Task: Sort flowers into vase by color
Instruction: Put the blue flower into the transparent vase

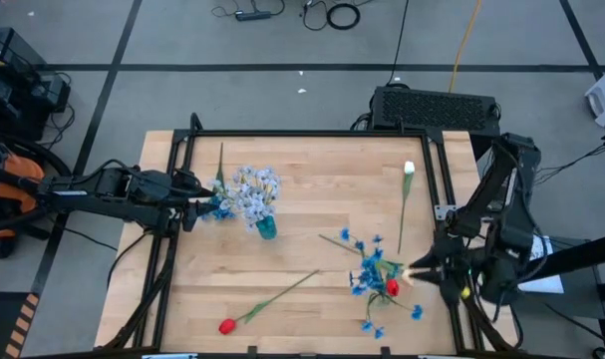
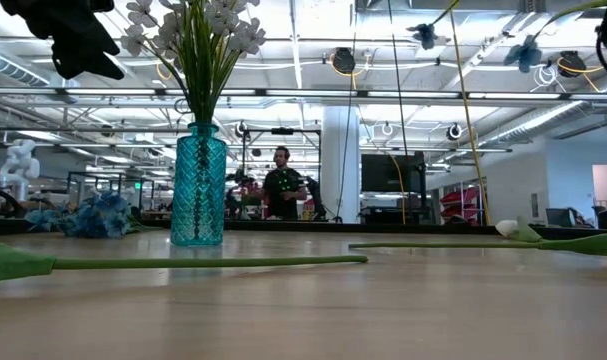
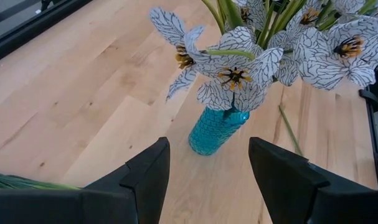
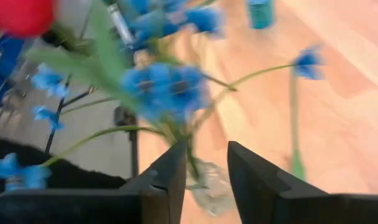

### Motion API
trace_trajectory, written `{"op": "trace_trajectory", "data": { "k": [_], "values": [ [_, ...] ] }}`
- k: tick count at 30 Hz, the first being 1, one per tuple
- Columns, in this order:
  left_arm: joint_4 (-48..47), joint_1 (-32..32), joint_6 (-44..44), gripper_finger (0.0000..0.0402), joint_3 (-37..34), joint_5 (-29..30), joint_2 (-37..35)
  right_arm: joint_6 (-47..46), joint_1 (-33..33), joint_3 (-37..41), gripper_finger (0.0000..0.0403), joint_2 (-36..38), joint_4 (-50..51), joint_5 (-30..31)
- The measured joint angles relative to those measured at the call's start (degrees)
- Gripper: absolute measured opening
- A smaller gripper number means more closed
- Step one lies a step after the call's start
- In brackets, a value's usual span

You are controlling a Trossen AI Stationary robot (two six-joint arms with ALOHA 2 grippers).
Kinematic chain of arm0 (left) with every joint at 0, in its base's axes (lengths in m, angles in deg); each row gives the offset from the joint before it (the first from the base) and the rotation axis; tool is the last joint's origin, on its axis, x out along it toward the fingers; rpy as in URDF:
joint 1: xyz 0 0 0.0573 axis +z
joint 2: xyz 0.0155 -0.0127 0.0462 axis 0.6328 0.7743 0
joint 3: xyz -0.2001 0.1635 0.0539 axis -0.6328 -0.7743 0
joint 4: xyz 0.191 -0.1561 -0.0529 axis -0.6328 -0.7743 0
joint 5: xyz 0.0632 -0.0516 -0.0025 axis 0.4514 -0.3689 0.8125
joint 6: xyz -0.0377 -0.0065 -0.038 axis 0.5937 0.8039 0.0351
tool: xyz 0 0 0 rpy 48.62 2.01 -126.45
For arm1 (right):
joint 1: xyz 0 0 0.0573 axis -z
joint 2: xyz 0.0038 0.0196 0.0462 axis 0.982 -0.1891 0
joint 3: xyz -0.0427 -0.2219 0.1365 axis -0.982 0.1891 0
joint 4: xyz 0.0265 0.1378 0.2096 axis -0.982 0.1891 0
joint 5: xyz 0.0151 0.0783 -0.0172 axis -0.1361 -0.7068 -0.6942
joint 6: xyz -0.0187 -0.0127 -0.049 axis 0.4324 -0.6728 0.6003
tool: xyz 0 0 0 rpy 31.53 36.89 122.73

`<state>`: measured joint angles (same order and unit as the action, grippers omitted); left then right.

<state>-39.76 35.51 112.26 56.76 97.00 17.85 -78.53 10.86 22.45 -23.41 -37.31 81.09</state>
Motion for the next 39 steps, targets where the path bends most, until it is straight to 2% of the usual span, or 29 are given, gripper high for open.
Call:
{"op": "trace_trajectory", "data": {
  "k": [5, 8, 11, 15, 21, 29, 34, 39],
  "values": [
    [0.00, 0.00, 0.00, 0.0223, 0.00, 0.05, 0.00, -14.19, 2.26, 0.00, 0.0058, 4.70, 13.18, -0.03],
    [0.00, -0.01, 0.00, 0.0223, 0.00, 0.38, 0.00, -16.91, 6.00, 0.00, 0.0026, 6.01, 17.77, -1.30],
    [-0.04, -0.01, -0.10, 0.0223, 0.00, 1.10, 0.00, -14.01, 11.49, 0.00, 0.0004, 6.18, 18.56, -3.06],
    [-0.05, -0.02, -2.55, 0.0223, 0.00, 2.21, 0.00, -13.03, 19.47, 0.00, 0.0007, 6.19, 18.52, -3.47],
    [-0.07, -0.02, -2.97, 0.0223, 0.00, 2.23, 0.00, -6.28, 29.23, 0.00, 0.0003, 6.13, 15.97, -10.44],
    [-0.09, -0.02, -1.94, 0.0223, 0.00, 1.55, 0.00, 3.16, 37.78, 0.00, 0.0003, 6.01, 9.12, -10.48],
    [-2.12, 0.02, 0.98, 0.0223, 0.00, 8.85, 0.22, 5.05, 41.88, 0.00, 0.0003, 6.01, 6.58, -10.46],
    [-8.32, 0.03, 0.09, 0.0223, 0.36, 9.18, 3.39, 8.25, 44.93, 0.00, 0.0003, 6.01, 3.33, -10.45]
  ]
}}
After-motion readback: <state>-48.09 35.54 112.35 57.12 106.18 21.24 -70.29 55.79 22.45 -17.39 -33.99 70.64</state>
